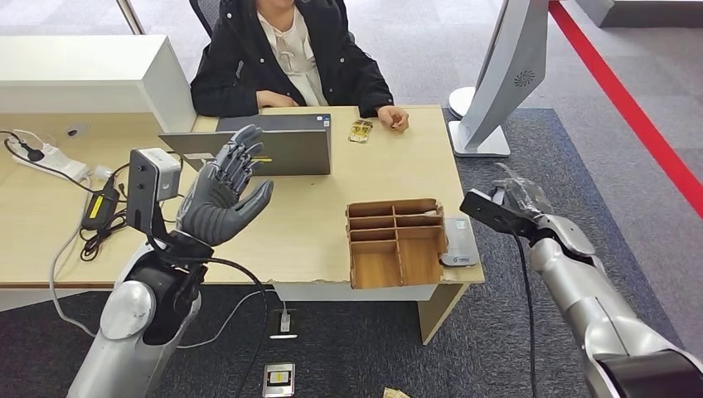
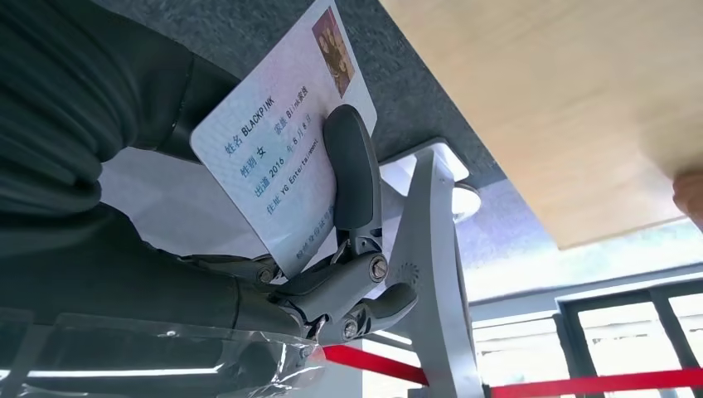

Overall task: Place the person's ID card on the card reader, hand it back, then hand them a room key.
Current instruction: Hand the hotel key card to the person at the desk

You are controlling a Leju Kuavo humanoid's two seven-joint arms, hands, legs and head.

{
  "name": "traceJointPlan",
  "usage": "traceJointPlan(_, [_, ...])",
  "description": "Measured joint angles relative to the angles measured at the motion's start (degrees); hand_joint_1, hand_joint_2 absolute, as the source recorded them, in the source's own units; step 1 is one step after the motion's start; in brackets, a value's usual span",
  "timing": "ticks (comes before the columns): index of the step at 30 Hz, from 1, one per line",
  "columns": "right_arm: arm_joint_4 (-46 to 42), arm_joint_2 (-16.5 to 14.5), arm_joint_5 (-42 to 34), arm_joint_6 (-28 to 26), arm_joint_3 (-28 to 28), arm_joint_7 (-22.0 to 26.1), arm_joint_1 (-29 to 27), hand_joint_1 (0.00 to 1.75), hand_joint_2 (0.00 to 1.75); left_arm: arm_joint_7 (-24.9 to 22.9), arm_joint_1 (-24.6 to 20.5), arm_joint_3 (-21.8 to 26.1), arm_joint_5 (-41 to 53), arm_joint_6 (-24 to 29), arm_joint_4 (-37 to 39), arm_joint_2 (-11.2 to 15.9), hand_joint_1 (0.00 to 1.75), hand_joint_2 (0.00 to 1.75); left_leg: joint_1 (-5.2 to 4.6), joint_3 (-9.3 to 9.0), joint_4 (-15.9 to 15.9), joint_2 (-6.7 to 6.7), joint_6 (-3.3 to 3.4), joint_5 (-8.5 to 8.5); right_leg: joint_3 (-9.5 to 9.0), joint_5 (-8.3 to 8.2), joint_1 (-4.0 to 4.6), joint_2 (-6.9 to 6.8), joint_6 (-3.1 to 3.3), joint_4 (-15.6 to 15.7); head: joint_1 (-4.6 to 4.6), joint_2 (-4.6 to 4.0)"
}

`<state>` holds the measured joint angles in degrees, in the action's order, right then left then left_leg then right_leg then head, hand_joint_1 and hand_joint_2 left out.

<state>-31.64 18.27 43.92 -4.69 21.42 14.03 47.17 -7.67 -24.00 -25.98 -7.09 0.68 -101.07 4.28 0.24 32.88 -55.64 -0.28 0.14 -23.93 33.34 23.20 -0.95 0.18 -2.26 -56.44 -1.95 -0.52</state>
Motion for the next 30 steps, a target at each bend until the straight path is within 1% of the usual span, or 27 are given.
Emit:
traceJointPlan(7, [0.1, 0.1, 0.9, -0.1, 0.0, 1.1, 2.7, 1.75, 1.75, 0.5, 0.0, -0.1, -0.5, -0.4, 0.0, 0.0, 0.0, 1.75, 0.0, 0.02, 0.0, 0.0, 0.0, 0.0, 0.0, 0.0, 0.0, 0.0, 0.0, 0.0, 0.0, 0.0])
traceJointPlan(12, [0.7, -0.9, 3.3, -0.4, 0.3, 2.1, 6.1, 1.75, 1.75, 1.3, -0.3, -0.3, -0.9, -1.2, 0.1, -0.4, 0.0, 1.75, 0.0, 0.07, 0.0, 0.0, 0.0, 0.0, 0.05, 0.0, 0.0, 0.0, 0.0, 0.0, -0.01, 0.0])
traceJointPlan(20, [3.4, -5.4, 8.0, -1.0, 1.5, 3.0, 14.5, 1.75, 1.75, 2.1, -3.1, -0.8, -2.1, -3.0, 1.4, -2.1, 0.0, 1.75, 0.02, 0.09, 0.0, 0.0, -0.01, 0.02, 0.1, 0.0, 0.01, 0.0, 0.01, -0.1, -0.01, 0.0])
traceJointPlan(24, [4.7, -7.7, 9.1, -0.9, 2.3, 2.7, 17.2, 1.75, 1.75, 2.3, -4.5, -1.3, -2.6, -3.0, 2.3, -2.9, 0.0, 1.75, 0.02, 0.1, 0.0, 0.0, -0.01, 0.02, 0.11, 0.0, 0.01, 0.0, 0.0, -0.1, -0.01, 0.0])
traceJointPlan(30, [6.5, -10.8, 10.8, 0.3, 3.3, 0.6, 20.1, 1.75, 1.75, 3.1, -6.3, -1.9, -3.4, -2.8, 4.3, -4.2, 0.0, 1.75, 0.02, 0.11, 0.0, 0.0, -0.01, 0.01, 0.13, 0.0, 0.01, 0.0, 0.0, 0.0, -0.01, 0.0])
